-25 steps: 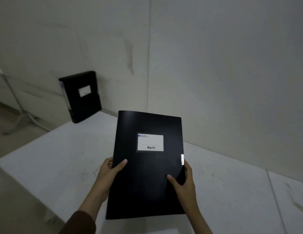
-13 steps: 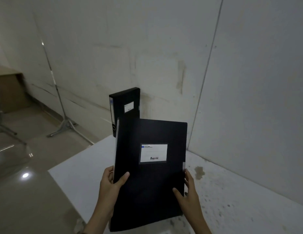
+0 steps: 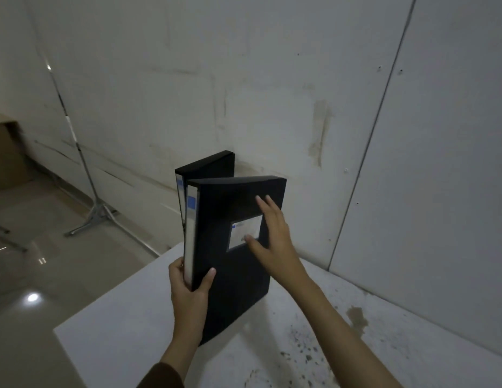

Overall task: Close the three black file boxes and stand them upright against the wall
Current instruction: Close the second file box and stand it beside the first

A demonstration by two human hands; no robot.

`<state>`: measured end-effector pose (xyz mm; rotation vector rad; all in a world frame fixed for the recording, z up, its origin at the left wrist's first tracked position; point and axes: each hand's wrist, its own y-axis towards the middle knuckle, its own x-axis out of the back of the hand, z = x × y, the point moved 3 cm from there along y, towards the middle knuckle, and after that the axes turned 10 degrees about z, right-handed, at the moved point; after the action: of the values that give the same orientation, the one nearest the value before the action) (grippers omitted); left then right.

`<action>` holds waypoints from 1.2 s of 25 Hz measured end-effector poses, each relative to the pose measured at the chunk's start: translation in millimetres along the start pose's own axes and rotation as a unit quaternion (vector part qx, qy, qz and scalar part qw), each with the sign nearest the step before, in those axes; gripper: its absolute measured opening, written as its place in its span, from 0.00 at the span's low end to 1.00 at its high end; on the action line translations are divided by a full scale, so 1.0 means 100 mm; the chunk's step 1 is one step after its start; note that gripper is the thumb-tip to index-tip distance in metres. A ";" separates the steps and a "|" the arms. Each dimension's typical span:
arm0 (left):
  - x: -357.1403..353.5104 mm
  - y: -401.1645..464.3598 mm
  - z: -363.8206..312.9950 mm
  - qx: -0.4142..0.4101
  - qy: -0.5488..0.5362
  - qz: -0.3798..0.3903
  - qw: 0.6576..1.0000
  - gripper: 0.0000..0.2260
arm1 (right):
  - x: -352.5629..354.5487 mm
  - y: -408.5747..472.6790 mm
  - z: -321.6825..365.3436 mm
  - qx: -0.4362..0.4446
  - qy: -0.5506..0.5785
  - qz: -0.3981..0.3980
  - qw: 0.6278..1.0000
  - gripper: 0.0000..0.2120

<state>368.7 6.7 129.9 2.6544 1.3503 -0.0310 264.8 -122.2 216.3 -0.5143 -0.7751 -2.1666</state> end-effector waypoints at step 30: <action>0.14 2.37 0.58 0.022 -0.003 0.029 0.999 0.16 | -1.69 2.28 -0.62 -0.053 -0.027 -0.007 0.998 0.22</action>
<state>571.0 -128.6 103.4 2.7264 1.2835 -0.0631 539.8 -193.9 155.7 -0.6251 -0.6956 -2.2232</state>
